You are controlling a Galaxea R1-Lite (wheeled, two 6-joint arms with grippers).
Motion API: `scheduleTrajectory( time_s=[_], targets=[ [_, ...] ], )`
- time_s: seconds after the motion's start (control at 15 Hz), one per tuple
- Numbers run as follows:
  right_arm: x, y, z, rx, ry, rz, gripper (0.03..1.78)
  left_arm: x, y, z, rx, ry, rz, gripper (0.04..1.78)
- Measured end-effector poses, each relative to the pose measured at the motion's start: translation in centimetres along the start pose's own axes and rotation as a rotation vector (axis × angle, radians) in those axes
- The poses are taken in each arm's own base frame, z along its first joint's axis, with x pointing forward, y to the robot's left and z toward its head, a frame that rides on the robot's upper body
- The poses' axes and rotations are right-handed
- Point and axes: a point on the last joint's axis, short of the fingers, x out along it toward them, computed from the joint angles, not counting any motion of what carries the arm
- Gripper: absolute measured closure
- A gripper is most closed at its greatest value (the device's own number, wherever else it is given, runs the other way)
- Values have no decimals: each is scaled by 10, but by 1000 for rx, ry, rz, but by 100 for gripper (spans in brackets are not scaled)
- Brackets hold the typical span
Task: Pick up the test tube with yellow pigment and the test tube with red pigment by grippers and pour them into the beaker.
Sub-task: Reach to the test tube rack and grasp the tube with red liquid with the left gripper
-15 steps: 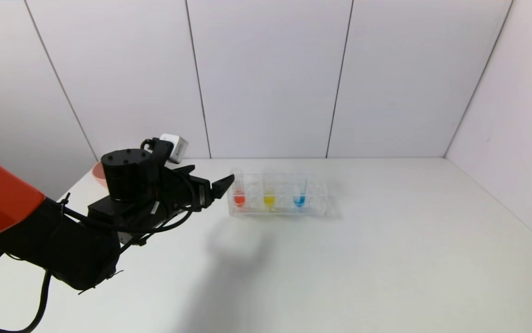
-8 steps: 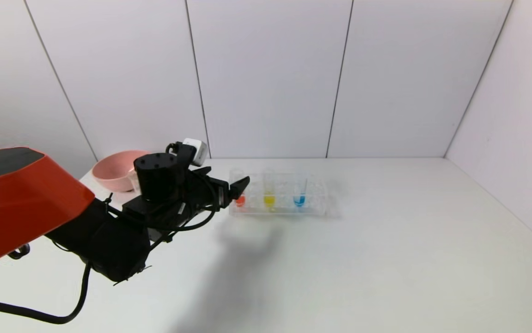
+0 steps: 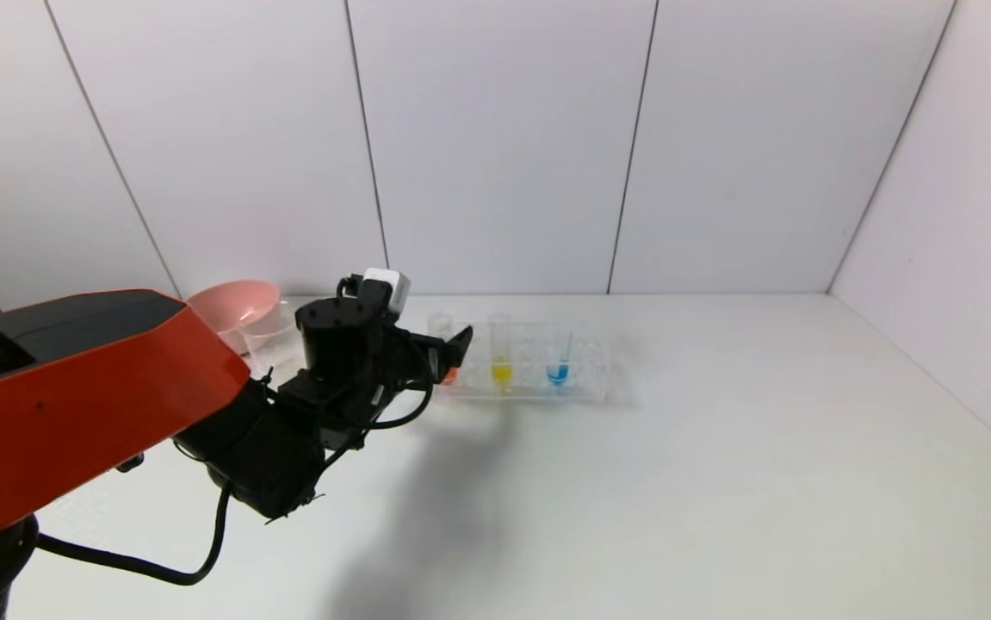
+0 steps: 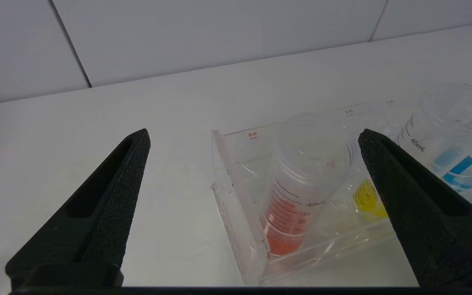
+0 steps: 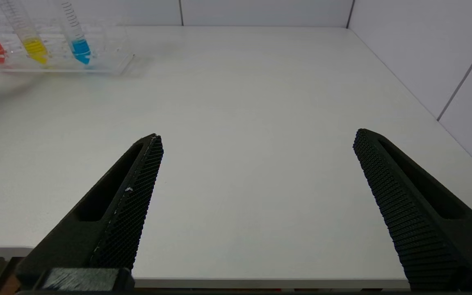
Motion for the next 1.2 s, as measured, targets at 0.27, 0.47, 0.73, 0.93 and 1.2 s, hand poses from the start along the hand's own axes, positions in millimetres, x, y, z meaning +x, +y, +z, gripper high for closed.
scheduleTrajectory(
  time_s=[0.27,0.47,0.73,0.93,1.2],
  targets=[
    [0,0,0,0,0,0,11,5,-2,-11,0,-7,-2,5],
    [0,0,0,0,0,0,11,7,-6,-15,1,1,3,5],
    [0,0,0,0,0,-1,11,7,-10,-14,0,-7,-3,5],
    [0,0,0,0,0,0,11,7,-11,-12,-2,-12,-5,5],
    [0,0,0,0,0,0,11,6,-11,-11,-2,-15,6,5]
  ],
)
